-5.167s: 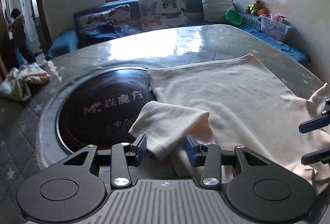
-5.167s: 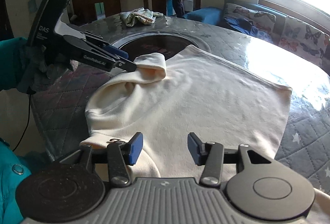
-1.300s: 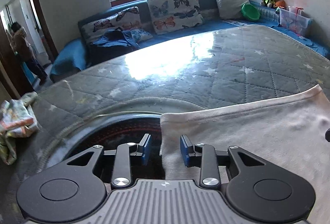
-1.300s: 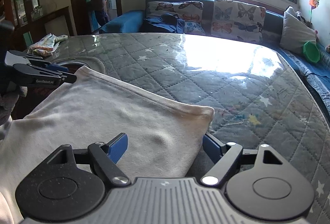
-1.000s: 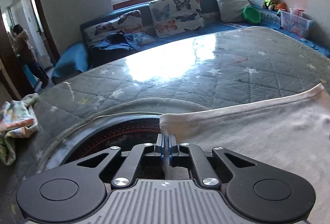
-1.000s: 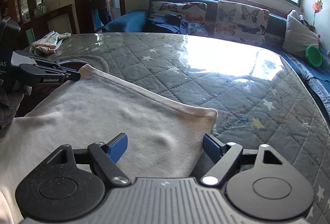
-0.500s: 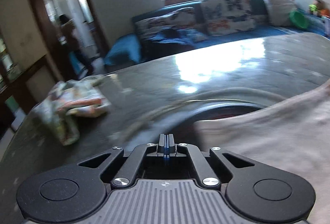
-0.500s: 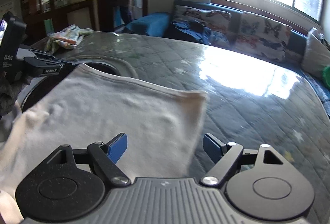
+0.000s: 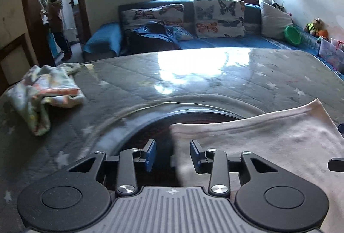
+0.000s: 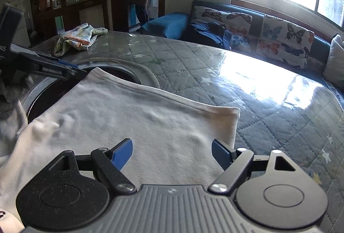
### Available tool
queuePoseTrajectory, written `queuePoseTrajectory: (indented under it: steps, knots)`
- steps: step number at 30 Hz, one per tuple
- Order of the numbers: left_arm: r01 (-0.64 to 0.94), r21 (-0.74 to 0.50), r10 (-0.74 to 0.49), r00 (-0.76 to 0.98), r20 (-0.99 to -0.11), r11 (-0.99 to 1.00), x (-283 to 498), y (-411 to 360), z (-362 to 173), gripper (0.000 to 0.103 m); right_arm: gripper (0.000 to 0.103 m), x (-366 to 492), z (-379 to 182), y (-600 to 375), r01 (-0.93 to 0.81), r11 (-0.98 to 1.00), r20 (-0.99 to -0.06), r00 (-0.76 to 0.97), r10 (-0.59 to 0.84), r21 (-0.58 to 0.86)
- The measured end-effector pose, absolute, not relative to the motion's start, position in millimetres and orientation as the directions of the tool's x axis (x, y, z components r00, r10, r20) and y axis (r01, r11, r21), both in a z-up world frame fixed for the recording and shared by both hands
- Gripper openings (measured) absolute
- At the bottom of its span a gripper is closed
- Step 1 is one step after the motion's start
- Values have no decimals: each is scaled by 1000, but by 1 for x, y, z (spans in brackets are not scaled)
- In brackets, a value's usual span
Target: Fold clothes
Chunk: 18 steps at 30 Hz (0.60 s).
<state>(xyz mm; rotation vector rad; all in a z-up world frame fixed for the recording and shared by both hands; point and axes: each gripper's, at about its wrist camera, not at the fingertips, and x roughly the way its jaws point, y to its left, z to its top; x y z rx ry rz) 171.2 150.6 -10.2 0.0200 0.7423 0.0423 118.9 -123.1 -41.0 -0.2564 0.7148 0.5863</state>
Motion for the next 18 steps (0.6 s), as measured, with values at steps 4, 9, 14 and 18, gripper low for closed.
queuePoseTrajectory:
  steps: [4,9,14,18]
  knots:
    - [-26,4,22,733,-680,1000,176,145,-13,37,83,120,-40,-124,-588,808,-682,606,410,-36]
    - [-39,59,68,739,-671,998,178,145,-19,3,83,123,-41,-122,-590,806,-686,602,409,-37]
    - [-94,91,131,747,-652,991,172,157,-20,2,83,122,-43,-115,-611,791,-694,587,418,-41]
    - [-131,131,184,751,-635,983,168,169,-18,2,83,121,-45,-109,-630,776,-698,574,428,-42]
